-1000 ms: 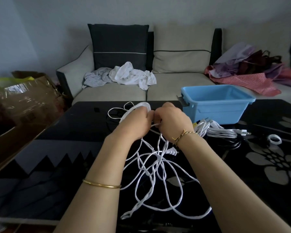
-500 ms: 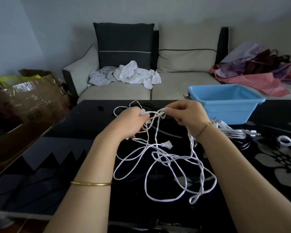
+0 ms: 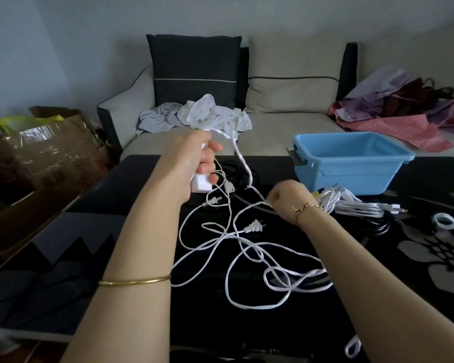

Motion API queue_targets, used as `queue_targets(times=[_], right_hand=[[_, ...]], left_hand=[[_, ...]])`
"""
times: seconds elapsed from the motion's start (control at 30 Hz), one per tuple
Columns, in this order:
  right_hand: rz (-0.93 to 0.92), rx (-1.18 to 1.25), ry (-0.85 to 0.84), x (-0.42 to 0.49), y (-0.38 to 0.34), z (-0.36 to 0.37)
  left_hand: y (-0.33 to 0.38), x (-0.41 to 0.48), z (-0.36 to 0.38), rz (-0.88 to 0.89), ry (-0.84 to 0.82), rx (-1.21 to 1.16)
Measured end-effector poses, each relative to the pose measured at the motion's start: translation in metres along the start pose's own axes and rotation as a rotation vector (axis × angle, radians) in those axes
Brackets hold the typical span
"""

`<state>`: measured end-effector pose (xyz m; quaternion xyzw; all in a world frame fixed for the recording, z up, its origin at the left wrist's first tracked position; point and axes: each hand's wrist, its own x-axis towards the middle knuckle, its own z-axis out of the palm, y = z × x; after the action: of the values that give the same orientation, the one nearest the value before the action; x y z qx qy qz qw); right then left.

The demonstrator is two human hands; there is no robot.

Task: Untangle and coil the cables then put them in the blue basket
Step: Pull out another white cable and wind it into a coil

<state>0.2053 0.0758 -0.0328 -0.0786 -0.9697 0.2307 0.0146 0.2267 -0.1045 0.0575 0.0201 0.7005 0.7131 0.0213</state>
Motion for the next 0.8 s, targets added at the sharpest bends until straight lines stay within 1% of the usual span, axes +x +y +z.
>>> queue_targets(times=[0.03,0.07,0.1,0.13,0.17,0.2,0.23,0.3,0.43,0.5,0.57,0.6,0.63,0.67,0.73,0.77,0.8], right_hand=[[-0.068,0.111,0.106,-0.003,-0.007,-0.003],[-0.115,0.339,0.186,-0.007,-0.015,-0.008],[-0.152,0.626,0.211,-0.012,-0.022,-0.014],[-0.190,0.895,0.166,-0.016,-0.028,-0.020],[-0.214,1.078,0.071,-0.020,-0.031,-0.025],[-0.245,1.149,-0.033,-0.024,-0.034,-0.028],[-0.280,1.152,-0.114,-0.028,-0.037,-0.031],[-0.322,1.124,-0.192,-0.035,-0.040,-0.032],[-0.304,1.070,-0.230,-0.042,-0.046,-0.036],[-0.302,0.968,-0.233,-0.044,-0.049,-0.035],[-0.286,0.860,-0.124,-0.045,-0.054,-0.030],[-0.271,0.856,-0.053,-0.045,-0.055,-0.028],[-0.245,0.895,0.000,-0.044,-0.055,-0.029],[-0.204,0.990,0.025,-0.043,-0.053,-0.031],[-0.113,1.245,0.014,-0.041,-0.049,-0.040],[-0.092,1.270,0.049,-0.039,-0.045,-0.043],[-0.097,1.194,0.119,-0.036,-0.040,-0.045]], left_hand=[[-0.002,0.000,0.004,0.001,-0.010,0.076],[-0.005,0.001,0.007,-0.002,-0.016,0.131],[-0.006,0.001,0.009,-0.009,-0.018,0.166],[-0.008,0.001,0.011,-0.016,-0.013,0.185],[-0.009,0.002,0.012,-0.020,-0.002,0.197],[-0.010,0.003,0.013,-0.015,0.013,0.212],[-0.011,0.004,0.014,-0.005,0.033,0.233],[-0.015,0.007,0.014,0.016,0.080,0.283],[-0.021,0.011,0.015,0.019,0.125,0.342],[-0.023,0.013,0.016,0.023,0.117,0.384],[-0.026,0.014,0.018,0.046,0.114,0.457],[-0.027,0.015,0.018,0.053,0.109,0.478],[-0.029,0.015,0.018,0.044,0.093,0.468],[-0.029,0.015,0.017,0.023,0.073,0.440],[-0.029,0.014,0.015,-0.027,0.034,0.406],[-0.030,0.014,0.013,-0.051,0.004,0.412],[-0.030,0.012,0.010,-0.078,-0.041,0.421]])
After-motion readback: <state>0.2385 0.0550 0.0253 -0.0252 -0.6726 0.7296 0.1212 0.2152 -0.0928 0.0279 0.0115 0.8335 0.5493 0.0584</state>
